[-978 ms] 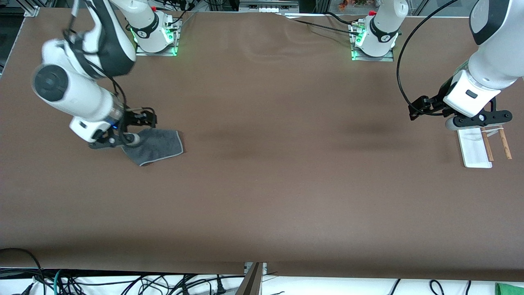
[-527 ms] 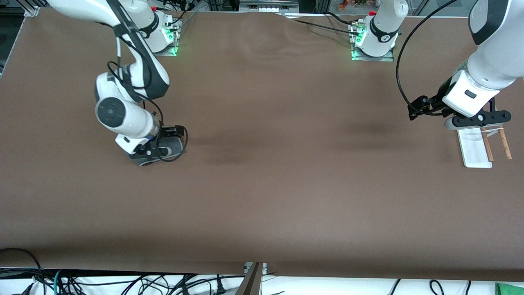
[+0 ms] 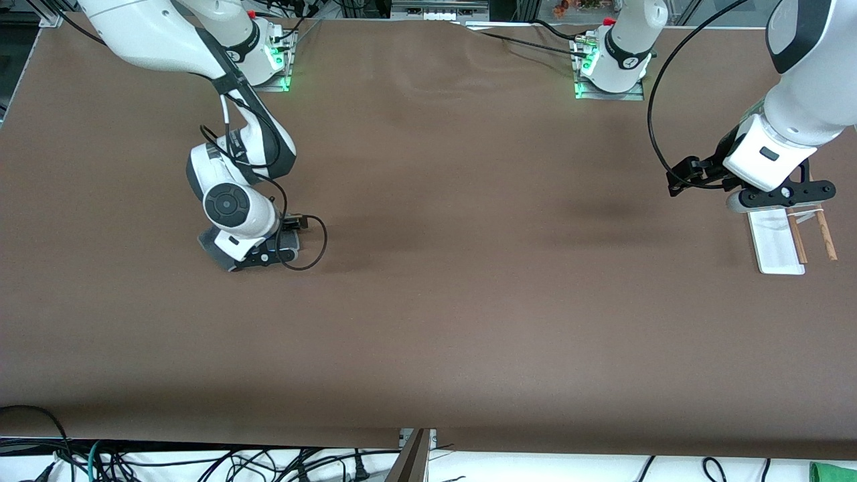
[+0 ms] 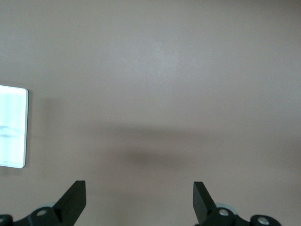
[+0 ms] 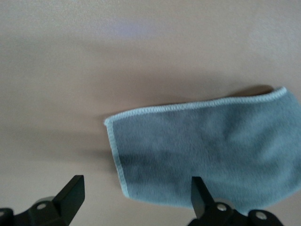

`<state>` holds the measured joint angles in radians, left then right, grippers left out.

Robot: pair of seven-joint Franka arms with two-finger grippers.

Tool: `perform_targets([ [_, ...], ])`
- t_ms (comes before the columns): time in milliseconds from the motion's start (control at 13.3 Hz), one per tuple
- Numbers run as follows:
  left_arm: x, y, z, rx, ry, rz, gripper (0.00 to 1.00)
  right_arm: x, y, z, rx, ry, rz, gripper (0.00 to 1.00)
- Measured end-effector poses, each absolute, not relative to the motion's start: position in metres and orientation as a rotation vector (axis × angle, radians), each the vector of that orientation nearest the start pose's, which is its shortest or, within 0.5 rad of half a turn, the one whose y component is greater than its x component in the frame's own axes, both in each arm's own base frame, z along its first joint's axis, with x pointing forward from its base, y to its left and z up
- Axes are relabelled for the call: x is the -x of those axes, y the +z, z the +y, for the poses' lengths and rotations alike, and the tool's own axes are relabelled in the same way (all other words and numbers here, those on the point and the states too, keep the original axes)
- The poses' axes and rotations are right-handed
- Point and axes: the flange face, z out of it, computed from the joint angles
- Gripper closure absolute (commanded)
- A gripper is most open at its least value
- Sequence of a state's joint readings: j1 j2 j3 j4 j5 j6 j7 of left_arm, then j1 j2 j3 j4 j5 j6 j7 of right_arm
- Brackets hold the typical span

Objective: Pass towel and hang on rack
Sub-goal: 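Lower the right gripper onto the towel edge and close it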

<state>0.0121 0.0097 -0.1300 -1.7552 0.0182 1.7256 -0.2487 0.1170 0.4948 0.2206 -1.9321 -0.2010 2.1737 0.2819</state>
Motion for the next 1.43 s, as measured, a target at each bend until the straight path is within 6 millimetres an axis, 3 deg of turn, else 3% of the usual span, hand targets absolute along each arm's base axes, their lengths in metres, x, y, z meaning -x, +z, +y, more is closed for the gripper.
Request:
perform_targets([
  [527,-0.556,0.543,-0.064,3.108,0.081,-0.198,0.00,-0.571,0.179,0.196,3.215,0.263,-0.326,0.02],
  [752,-0.556,0.543,-0.064,3.107,0.082,-0.198,0.00,-0.573,0.176,0.195,3.216,0.257,-0.323,0.47],
  [978,-0.556,0.543,-0.064,3.107,0.084,-0.198,0.00,-0.576,0.179,0.195,3.224,0.238,-0.339,0.59],
  [1279,-0.556,0.543,-0.064,3.107,0.086,-0.199,0.00,-0.575,0.176,0.196,3.225,0.243,-0.345,0.64],
  [1354,-0.556,0.543,-0.064,3.107,0.086,-0.198,0.00,-0.575,0.176,0.196,3.225,0.243,-0.345,0.81],
  [1429,-0.556,0.543,-0.064,3.107,0.086,-0.199,0.00,-0.575,0.176,0.196,3.225,0.242,-0.345,0.90],
])
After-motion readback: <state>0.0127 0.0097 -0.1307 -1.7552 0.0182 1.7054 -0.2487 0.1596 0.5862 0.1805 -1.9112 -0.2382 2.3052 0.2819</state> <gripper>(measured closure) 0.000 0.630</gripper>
